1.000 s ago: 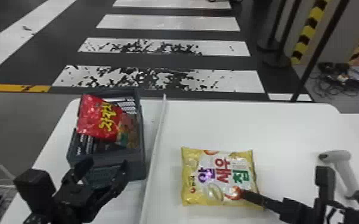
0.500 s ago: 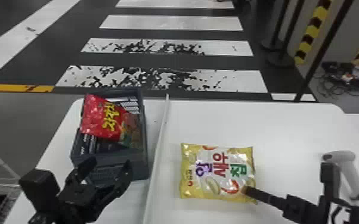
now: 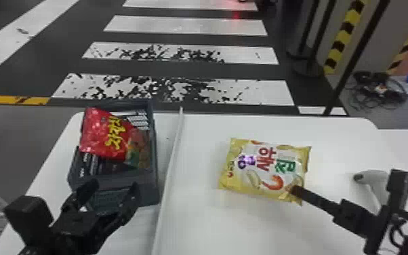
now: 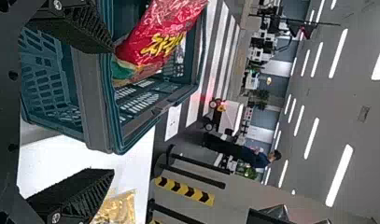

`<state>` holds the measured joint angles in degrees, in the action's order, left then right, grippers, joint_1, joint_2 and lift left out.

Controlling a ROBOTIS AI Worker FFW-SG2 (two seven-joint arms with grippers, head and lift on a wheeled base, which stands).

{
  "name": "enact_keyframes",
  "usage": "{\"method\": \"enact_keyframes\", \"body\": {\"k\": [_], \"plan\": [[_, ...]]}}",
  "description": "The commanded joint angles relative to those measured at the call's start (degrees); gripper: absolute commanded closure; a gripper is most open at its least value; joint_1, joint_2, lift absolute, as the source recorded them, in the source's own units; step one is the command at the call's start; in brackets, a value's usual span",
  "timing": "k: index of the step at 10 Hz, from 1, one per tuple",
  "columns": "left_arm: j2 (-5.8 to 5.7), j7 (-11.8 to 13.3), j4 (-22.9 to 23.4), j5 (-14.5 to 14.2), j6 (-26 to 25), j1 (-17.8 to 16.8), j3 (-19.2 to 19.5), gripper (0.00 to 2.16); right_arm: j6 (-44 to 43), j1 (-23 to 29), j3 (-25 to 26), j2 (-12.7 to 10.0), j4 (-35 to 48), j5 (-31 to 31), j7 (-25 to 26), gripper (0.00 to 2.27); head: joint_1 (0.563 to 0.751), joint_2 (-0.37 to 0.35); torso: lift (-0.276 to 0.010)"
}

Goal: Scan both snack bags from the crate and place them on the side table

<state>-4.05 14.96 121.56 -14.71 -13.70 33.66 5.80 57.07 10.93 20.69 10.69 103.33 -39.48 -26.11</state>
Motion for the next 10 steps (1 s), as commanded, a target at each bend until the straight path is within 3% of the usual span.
{"method": "enact_keyframes", "body": {"k": [1, 3, 5, 7, 10], "plan": [[0.09, 0.07, 0.0, -0.23, 0.38, 0.0, 0.08, 0.08, -4.03, 0.41, -0.57, 0.21, 2.58, 3.62, 2.29, 2.26, 0.695, -0.041, -0.095], [0.09, 0.07, -0.53, -0.58, 1.26, 0.0, 0.08, 0.08, -9.65, 1.29, -5.31, 0.21, 6.71, 15.14, 9.5, 2.26, 0.695, -0.071, -0.095], [0.18, 0.16, -0.44, -0.93, 1.96, 0.18, 0.17, 0.08, -13.17, 0.94, -12.17, 0.65, 6.62, 33.68, 21.45, 2.26, 0.695, -0.116, -0.095], [0.18, 0.16, -0.71, -1.9, 2.14, 0.26, 0.61, 0.08, -16.86, 2.25, -12.34, 0.82, 7.76, 33.86, 24.18, 2.26, 0.695, -0.157, -0.095], [0.27, 0.16, -0.62, -1.98, 2.14, 0.44, 0.7, 0.08, -15.1, 2.25, -12.43, 0.65, 11.1, 32.1, 26.99, 2.26, 0.695, -0.166, -0.095]]}}
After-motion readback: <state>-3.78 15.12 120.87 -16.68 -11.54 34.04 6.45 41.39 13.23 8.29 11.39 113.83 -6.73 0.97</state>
